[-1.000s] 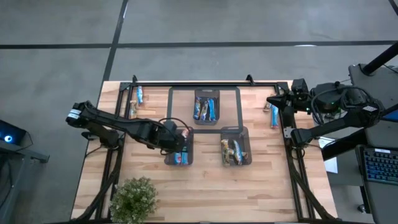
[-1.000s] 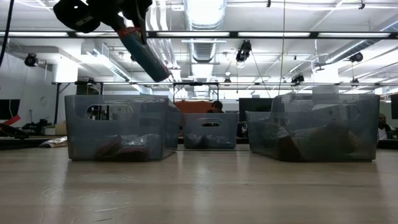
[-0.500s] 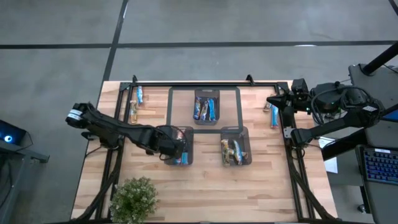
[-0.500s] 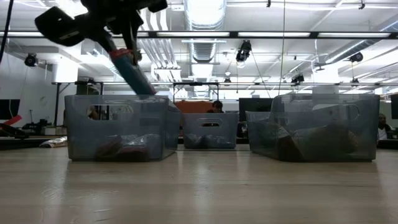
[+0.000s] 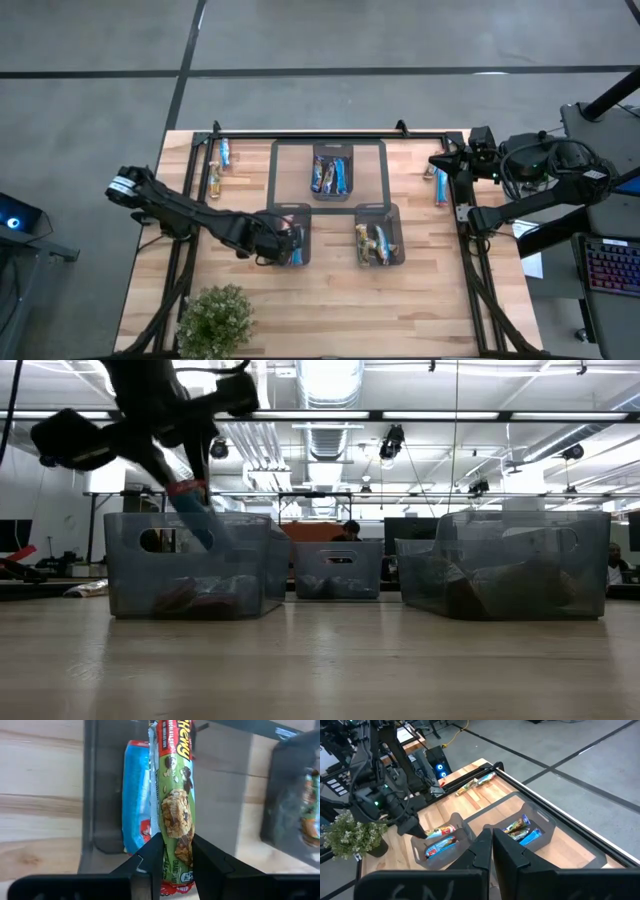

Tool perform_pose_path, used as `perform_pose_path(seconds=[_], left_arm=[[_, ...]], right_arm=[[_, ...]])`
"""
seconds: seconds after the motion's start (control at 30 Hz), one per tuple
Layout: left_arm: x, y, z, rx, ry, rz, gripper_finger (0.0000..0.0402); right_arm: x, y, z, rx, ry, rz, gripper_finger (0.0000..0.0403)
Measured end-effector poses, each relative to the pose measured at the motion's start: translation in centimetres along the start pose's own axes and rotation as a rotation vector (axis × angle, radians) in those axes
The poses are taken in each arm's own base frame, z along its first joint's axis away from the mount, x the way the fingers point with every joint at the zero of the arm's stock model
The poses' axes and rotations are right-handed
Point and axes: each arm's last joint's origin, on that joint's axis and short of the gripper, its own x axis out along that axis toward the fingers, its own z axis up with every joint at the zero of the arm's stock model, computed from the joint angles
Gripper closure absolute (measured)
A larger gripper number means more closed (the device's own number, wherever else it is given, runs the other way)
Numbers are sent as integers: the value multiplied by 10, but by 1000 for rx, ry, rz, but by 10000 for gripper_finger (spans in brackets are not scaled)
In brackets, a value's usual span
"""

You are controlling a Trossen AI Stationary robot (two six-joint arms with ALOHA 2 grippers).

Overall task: Pick and place Granola Bars by type
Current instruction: Put the red granola bar into the bottom left black bin

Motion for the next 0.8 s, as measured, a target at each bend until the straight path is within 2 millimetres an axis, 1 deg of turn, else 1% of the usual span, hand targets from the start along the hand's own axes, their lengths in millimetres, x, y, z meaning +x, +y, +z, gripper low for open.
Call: perform_pose_path(seconds=[0.2,0.37,0.8], left_arm=[[11,10,1,-12,-13,20,330],[16,13,0,-15,-13,13,330],[16,13,0,4,-11,7,330]], right_arm=[[0,0,0,0,0,1,394],[0,0,0,1,-1,1,394],[0,0,0,2,-4,3,394]])
